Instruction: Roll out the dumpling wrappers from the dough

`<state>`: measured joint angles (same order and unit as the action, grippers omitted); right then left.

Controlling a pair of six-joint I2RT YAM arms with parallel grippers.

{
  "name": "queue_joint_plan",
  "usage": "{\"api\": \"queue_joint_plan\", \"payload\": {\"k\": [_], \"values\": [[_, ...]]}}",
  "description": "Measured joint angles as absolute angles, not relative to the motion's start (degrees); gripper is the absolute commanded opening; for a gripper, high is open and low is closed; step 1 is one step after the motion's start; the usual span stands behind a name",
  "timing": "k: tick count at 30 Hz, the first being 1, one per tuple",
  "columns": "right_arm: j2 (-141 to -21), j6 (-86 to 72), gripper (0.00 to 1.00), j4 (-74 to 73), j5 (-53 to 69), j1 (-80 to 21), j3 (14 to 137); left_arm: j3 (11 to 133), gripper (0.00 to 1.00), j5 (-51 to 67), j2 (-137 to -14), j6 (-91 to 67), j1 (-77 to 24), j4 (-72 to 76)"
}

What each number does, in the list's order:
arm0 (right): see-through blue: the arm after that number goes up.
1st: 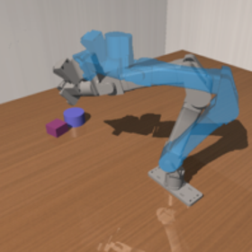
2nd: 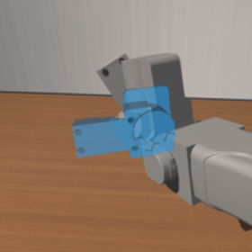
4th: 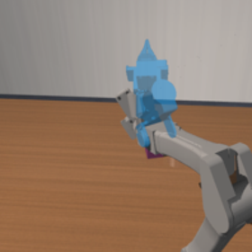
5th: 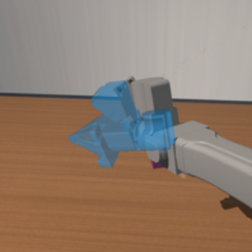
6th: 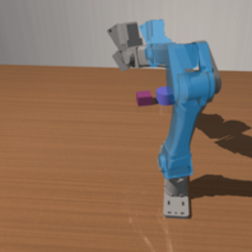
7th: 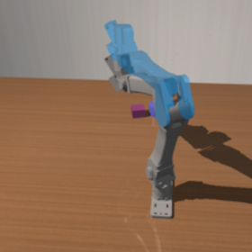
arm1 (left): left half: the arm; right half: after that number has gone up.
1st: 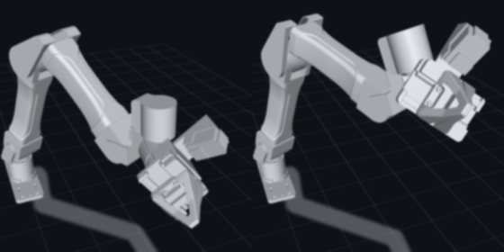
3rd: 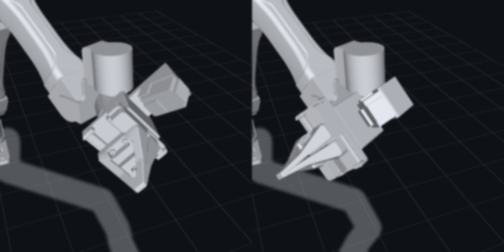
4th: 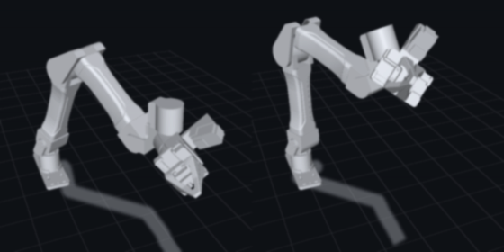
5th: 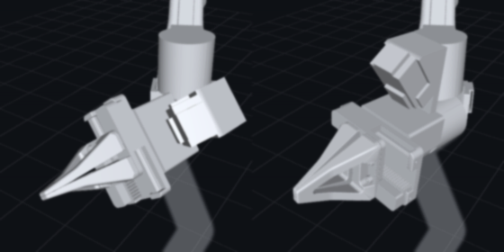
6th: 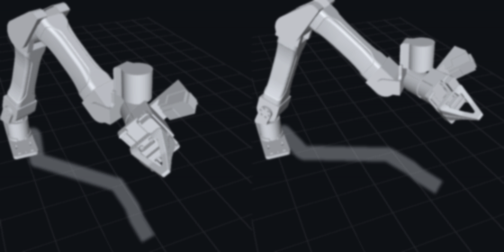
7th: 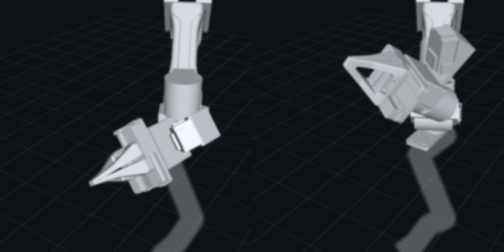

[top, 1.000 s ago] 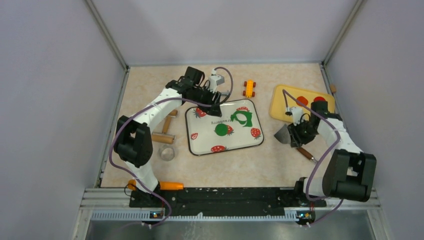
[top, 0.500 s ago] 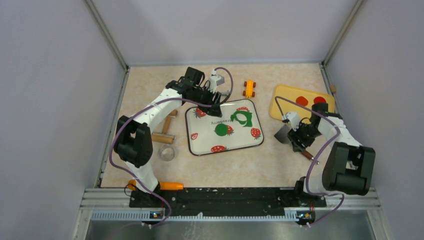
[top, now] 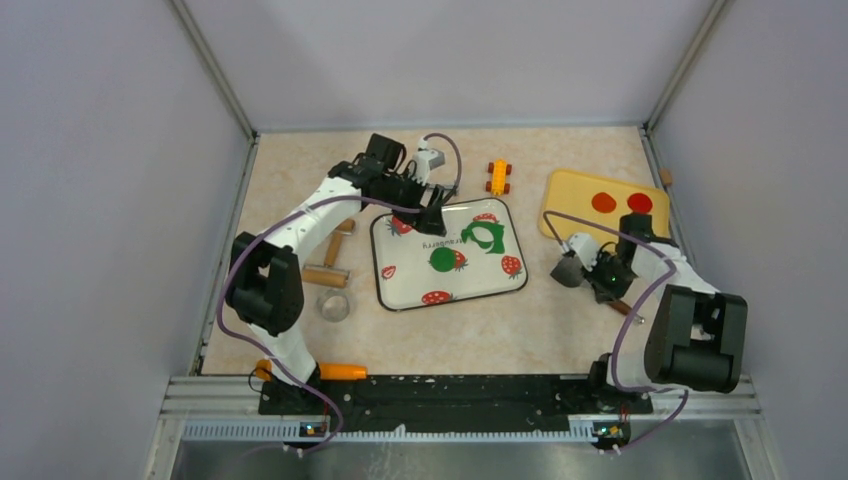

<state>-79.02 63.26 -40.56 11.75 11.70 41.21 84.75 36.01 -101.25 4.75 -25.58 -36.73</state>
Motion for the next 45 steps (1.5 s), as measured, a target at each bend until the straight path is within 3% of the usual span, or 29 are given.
{"api": "queue_joint_plan", "payload": {"k": [6,13,23,26,35,37,39,43,45], "values": [[-74.5,60.1,0.00,-45.8,12.1,3.1,43.7,86.8,0.99,35.6,-101.5,3.6,-25.6,-36.8],[-75.3,47.3,0.00,-50.3,15.7,-14.0,60.8,89.7,0.99,41.3,-102.3,-3.2,-25.5,-31.4],[-88.2,36.9,0.00,-49.3,16.9,-22.7,74.9,93.7,0.79,52.2,-109.1,-13.6,-25.3,-23.0],[-89.7,36.1,0.00,-49.1,16.6,-24.6,77.5,93.9,0.68,52.2,-110.6,-15.8,-25.3,-22.4],[-89.8,35.4,0.00,-48.5,15.5,-29.9,80.4,92.9,0.05,57.0,-113.9,-23.6,-23.4,-16.7],[-89.8,34.9,0.01,-48.2,15.4,-30.0,80.4,91.2,0.00,59.2,-113.9,-25.9,-22.5,-14.1],[-89.8,33.9,0.10,-47.1,15.4,-30.0,80.4,88.8,0.00,61.1,-113.9,-29.1,-21.3,-10.6],[-90.1,29.5,0.56,-46.0,17.3,-30.3,81.5,81.4,0.00,65.8,-113.5,-38.5,-18.7,0.7],[-90.5,24.5,0.68,-46.1,19.5,-29.2,83.0,76.6,0.00,67.2,-112.7,-44.0,-17.0,8.3]]}}
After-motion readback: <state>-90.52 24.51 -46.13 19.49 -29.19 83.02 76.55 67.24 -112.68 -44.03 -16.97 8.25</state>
